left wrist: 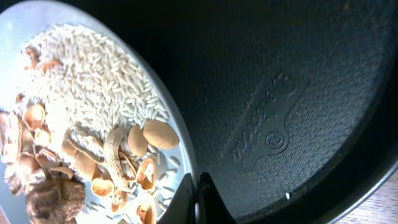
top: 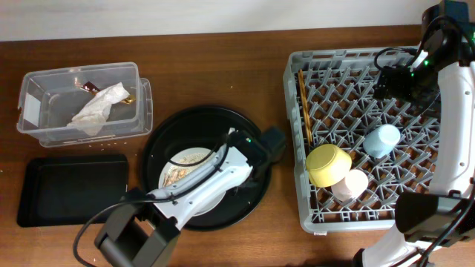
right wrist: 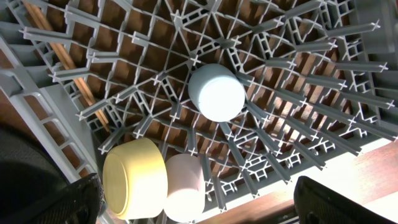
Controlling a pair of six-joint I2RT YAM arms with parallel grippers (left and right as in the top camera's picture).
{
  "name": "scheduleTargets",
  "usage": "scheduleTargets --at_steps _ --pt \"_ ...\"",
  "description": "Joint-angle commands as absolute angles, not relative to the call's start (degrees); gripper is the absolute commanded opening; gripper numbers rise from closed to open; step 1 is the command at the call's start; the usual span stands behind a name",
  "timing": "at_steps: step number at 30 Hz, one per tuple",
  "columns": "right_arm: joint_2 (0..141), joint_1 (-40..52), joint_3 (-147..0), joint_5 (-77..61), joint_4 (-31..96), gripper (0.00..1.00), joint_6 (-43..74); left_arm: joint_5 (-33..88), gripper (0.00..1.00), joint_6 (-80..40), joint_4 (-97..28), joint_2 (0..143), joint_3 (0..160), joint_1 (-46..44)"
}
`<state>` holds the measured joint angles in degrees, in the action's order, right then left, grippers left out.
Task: Sort waste into correct bins and load items into the dishwasher rack
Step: 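Tilt the plate with the left gripper to dump scraps onto the small black tray, then lower the empty plate onto the round black tray and open the left gripper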
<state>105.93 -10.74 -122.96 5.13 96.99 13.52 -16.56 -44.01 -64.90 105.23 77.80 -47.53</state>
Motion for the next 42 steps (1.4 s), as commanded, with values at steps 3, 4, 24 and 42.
scheduleTargets --at_steps 3,4,24,42 --pt "105.5 -11.0 -122.9 5.4 97.1 0.99 13.8 -19.5 0.01 -40.2 -69.5 99.5 83.3 -36.3" --pt "105.5 -11.0 -122.9 5.4 97.1 0.99 13.8 -19.5 0.01 -39.2 -69.6 98.2 83.3 -33.6" --pt "105.5 -11.0 -122.9 5.4 97.1 0.99 13.8 40.0 0.01 -16.2 -61.7 93.6 83.2 36.8" --pt "105.5 -11.0 -122.9 5.4 97.1 0.99 13.8 58.6 0.01 -2.4 -71.2 93.8 82.4 52.1"
